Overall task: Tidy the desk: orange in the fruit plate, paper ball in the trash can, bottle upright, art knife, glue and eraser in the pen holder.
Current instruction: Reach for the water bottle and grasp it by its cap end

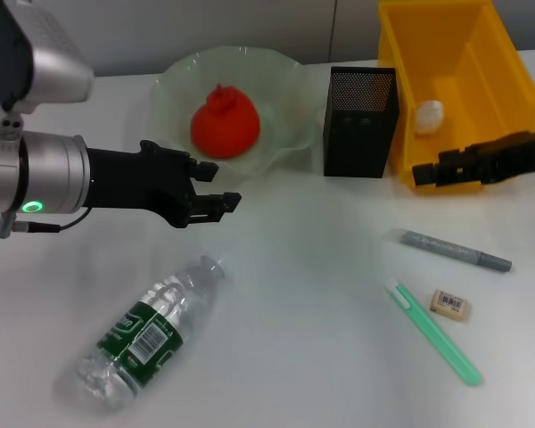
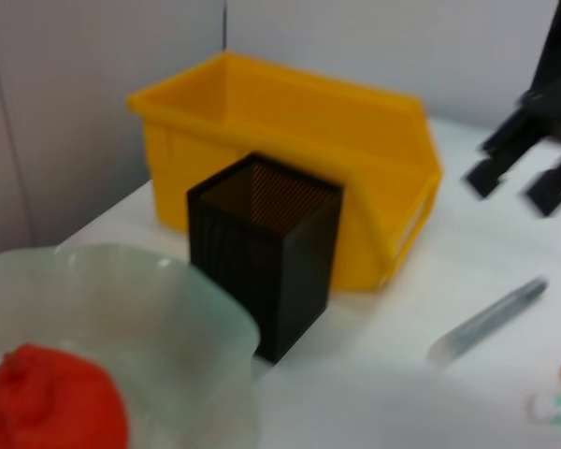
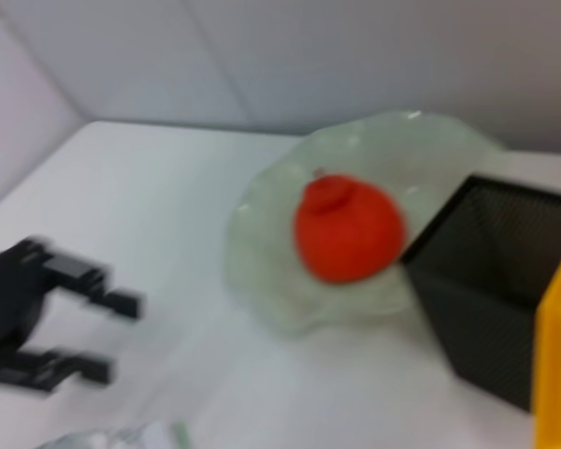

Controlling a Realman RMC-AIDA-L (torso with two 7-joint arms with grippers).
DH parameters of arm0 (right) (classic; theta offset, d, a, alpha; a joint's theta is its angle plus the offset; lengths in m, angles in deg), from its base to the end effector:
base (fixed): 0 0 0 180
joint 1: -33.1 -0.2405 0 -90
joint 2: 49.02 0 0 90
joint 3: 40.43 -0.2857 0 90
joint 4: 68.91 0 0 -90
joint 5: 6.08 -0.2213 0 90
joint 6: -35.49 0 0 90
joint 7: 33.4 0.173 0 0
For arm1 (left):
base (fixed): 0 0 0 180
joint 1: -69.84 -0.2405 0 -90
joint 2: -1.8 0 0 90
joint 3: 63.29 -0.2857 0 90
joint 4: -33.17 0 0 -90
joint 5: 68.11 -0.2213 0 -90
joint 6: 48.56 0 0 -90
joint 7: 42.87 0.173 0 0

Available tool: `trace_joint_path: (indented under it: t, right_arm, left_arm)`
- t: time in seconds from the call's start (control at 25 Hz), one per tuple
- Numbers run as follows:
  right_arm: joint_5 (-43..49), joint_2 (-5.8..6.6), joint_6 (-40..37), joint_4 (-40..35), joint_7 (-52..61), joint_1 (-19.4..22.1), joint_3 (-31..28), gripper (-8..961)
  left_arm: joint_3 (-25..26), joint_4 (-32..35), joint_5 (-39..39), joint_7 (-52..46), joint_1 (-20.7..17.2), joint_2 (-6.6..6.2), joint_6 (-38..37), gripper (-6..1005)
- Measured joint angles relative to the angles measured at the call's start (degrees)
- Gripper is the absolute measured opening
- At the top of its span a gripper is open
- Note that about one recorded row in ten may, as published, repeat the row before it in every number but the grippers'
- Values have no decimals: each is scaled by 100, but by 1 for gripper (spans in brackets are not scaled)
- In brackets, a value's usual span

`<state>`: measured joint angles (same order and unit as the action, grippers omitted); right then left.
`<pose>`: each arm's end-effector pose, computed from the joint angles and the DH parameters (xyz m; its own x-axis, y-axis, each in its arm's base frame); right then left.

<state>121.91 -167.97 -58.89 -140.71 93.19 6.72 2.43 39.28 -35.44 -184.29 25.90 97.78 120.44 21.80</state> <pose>0.2722 0.3711 0.0465 0.6221 -0.6973 -0.3560 -0.7811 -0.5838 -0.2213 -0.1917 0.3962 -0.0579 0.9364 0.2873 0.2016 0.3366 -0.8978 -0.2840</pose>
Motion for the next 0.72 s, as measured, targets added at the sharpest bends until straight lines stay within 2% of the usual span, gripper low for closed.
trace_joint_path:
  t: [0.2, 0.4, 0.72]
  right_arm:
    - [-59, -3, -122, 138, -180, 157, 58, 662]
    - [-64, -5, -69, 172, -284, 331, 47, 661]
    - [-12, 11, 323, 399, -419, 362, 27, 659]
  left_arm:
    - [-249, -230, -533, -343, 54, 3, -215, 569]
    - [-869, -889, -1550, -1294, -13, 8, -370, 596]
    - [-1359, -1486, -1937, -2034, -195, 6, -339, 649]
